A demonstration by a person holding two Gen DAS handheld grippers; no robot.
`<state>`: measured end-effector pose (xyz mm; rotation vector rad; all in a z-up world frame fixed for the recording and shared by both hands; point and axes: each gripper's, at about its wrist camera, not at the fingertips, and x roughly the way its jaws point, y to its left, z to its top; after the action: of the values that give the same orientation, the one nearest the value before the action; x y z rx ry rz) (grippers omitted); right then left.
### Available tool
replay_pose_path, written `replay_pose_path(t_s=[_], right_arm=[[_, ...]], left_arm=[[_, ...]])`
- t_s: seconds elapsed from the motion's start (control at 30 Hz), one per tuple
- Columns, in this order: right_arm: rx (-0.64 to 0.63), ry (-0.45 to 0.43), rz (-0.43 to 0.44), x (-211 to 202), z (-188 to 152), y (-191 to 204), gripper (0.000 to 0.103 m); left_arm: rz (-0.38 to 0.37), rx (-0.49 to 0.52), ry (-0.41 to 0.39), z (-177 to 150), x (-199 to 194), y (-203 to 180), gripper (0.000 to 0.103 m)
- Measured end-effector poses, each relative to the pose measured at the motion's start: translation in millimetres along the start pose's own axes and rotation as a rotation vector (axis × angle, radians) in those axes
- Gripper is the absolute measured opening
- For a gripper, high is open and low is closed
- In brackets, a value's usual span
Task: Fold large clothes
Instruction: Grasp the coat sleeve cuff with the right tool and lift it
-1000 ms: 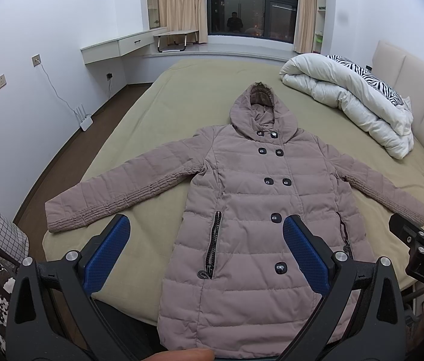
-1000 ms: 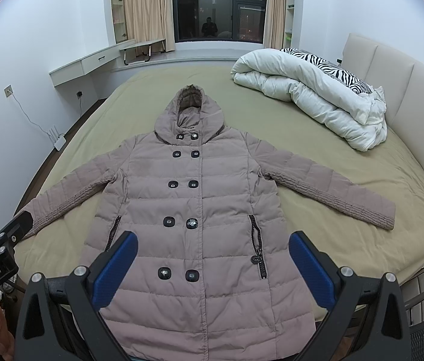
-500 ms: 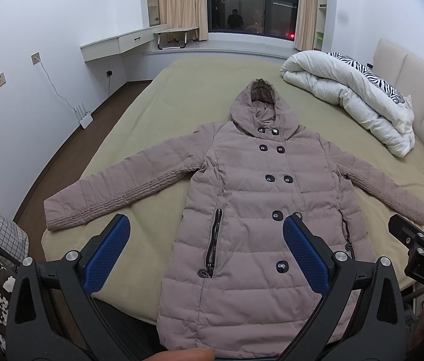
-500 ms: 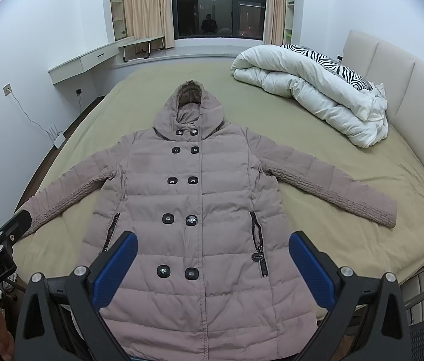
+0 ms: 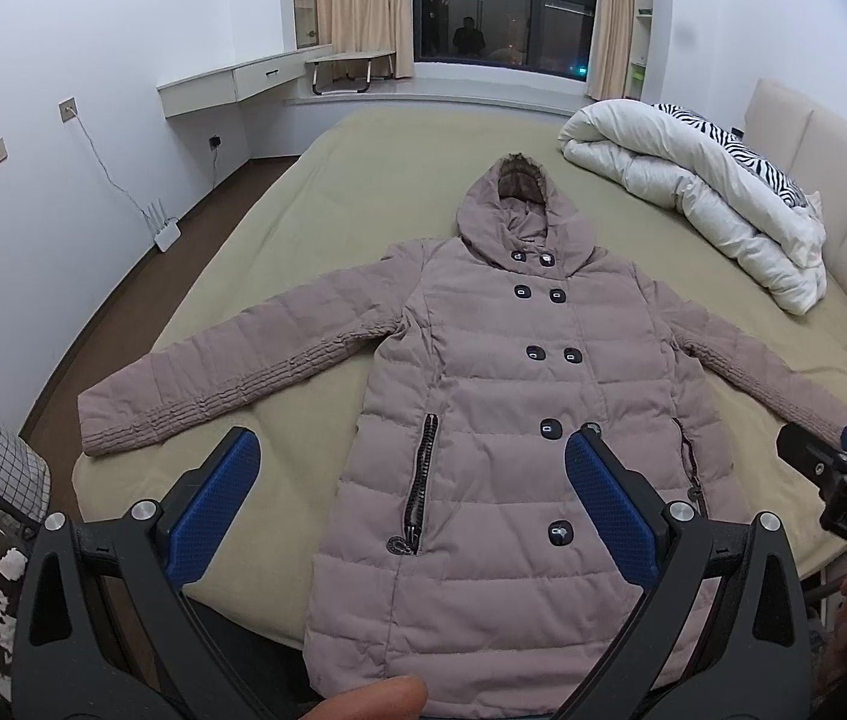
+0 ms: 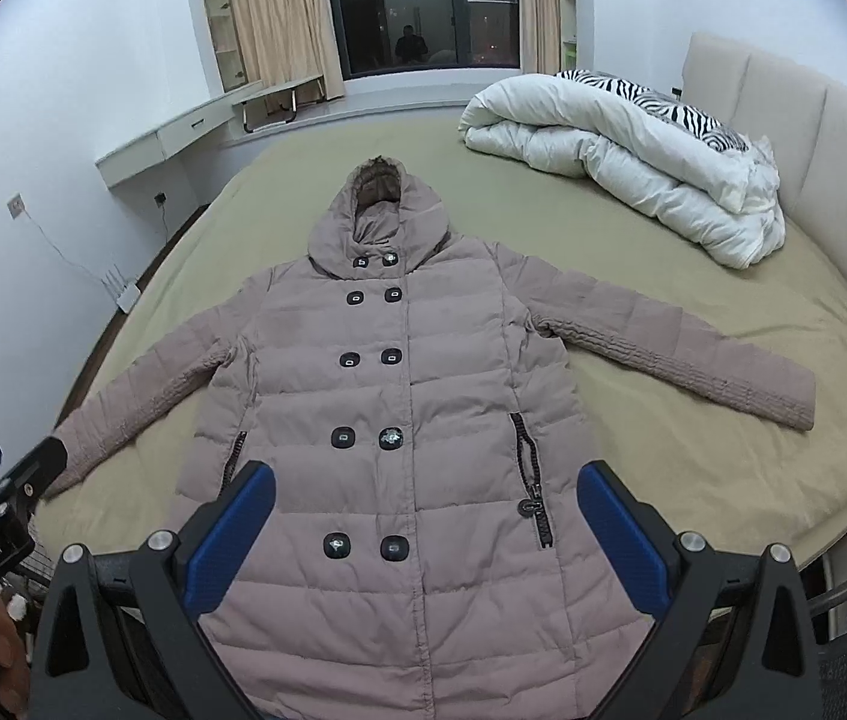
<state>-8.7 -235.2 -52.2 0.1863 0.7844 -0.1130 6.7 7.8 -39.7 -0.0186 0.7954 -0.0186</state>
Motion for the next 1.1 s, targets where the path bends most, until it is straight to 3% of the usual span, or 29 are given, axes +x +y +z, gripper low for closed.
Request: replay_pose_path(t_s=[0.2, 0.33, 0.4, 0.5, 0.67, 0.77, 0.93, 1.0, 1.1], right_arm=[[0.367, -0.059, 0.105, 41, -19, -117, 0.103], [0.688, -0.022, 0.127, 86, -43, -212, 0.103], [0.838, -0.029, 0.14, 104, -57, -256, 0.103], [1.043, -0.064, 0.173, 129, -76, -317, 0.101], [1.332, -0.154, 0.2, 157, -107, -399, 0.089], [1.402, -0.263, 0.21, 150, -116, -434, 0.089], [1.449, -0.372, 0.176, 135, -130, -471, 0.086], [1.423, -0.358, 0.144, 143, -117, -475, 0.075], [1.324, -0.282, 0.077, 145, -102, -472, 0.034]], left_arm=[[-0.064, -0.023, 0.053, -11, 42, 2, 0.103], [-0.136, -0.08, 0.145, -11, 87, 4, 0.103], [-0.168, -0.094, 0.154, -9, 106, 3, 0.103], [-0.161, -0.056, 0.117, -4, 130, -9, 0.103], [-0.163, -0.067, 0.164, 15, 165, -23, 0.103], [-0.195, -0.099, 0.142, 29, 180, -28, 0.103], [-0.29, -0.126, 0.173, 45, 211, -44, 0.103], [-0.34, -0.145, 0.183, 49, 223, -52, 0.101], [-0.394, -0.156, 0.203, 57, 242, -62, 0.096]])
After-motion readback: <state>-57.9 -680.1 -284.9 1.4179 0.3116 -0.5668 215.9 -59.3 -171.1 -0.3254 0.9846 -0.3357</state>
